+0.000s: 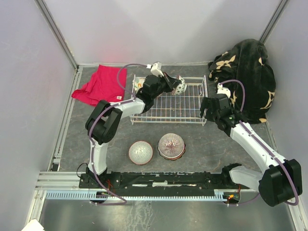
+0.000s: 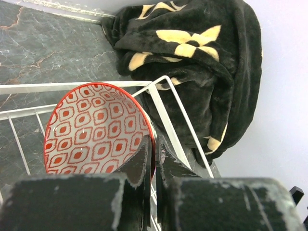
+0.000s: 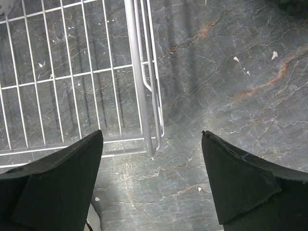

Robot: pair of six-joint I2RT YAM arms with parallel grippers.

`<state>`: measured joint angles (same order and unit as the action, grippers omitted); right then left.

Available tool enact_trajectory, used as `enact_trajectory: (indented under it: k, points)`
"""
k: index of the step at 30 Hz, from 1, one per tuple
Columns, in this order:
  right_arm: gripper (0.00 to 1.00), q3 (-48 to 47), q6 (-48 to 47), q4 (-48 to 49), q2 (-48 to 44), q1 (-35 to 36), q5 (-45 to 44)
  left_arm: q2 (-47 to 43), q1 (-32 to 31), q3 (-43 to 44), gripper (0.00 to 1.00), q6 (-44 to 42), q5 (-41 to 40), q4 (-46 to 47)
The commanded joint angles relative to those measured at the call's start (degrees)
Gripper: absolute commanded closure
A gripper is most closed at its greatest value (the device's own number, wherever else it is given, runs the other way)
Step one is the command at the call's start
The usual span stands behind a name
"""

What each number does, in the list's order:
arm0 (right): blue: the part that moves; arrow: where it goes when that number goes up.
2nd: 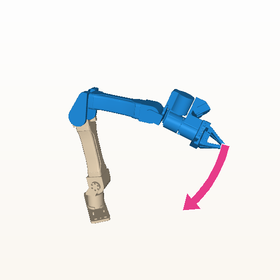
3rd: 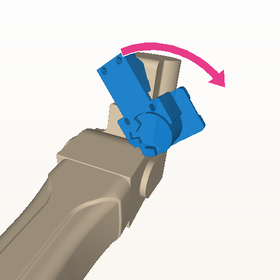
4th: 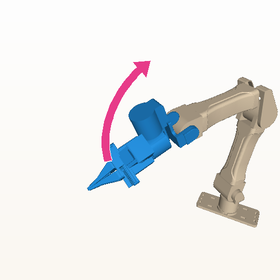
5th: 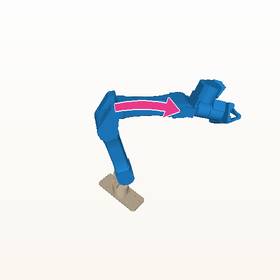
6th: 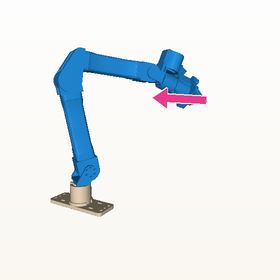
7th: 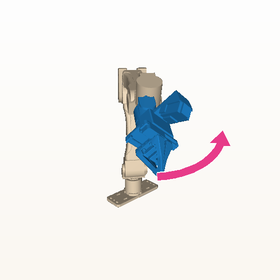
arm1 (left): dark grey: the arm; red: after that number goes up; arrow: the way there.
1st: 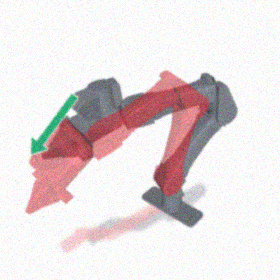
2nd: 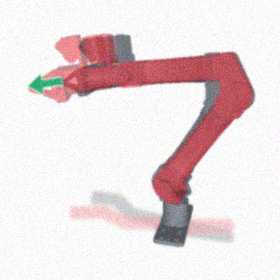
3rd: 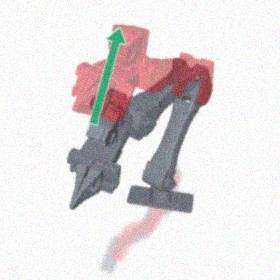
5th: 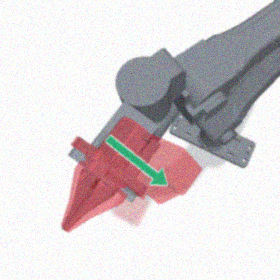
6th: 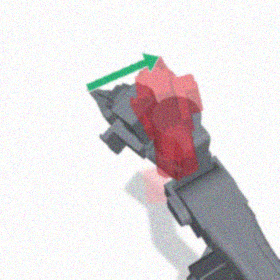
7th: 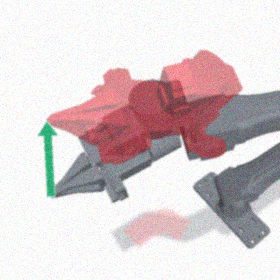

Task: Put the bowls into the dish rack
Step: Place the bowl in the dish rack.

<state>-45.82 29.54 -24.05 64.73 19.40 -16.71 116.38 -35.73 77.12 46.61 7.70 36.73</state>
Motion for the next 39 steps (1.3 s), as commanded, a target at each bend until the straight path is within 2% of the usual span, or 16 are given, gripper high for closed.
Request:
enact_trajectory:
  k: [1, 9, 23, 30, 39]
  points:
    - [0.10, -1.15, 0.08, 0.85, -0.34, 0.21, -0.37, 1.04, 0.40, 3.57, 0.97, 2.78, 0.73, 6.22]
    - [0.10, -1.07, 0.08, 0.85, -0.46, 0.20, -0.08, 2.36, 0.59, 3.74, 0.97, 3.17, -0.69, 4.34]
    - [0.10, -1.02, 0.17, 0.98, -0.59, 0.19, 0.01, 2.93, 1.44, 4.34, 0.97, 2.70, -3.45, -4.16]
    - [0.11, -1.02, 0.18, 1.20, 0.09, 0.17, 0.19, 3.66, 1.65, 3.68, 0.97, 4.11, -1.49, -1.52]
    - [0.23, -1.22, 0.11, 1.90, 2.59, 0.19, -0.23, 4.70, 1.14, 4.65, 0.97, 6.95, -0.43, 1.25]
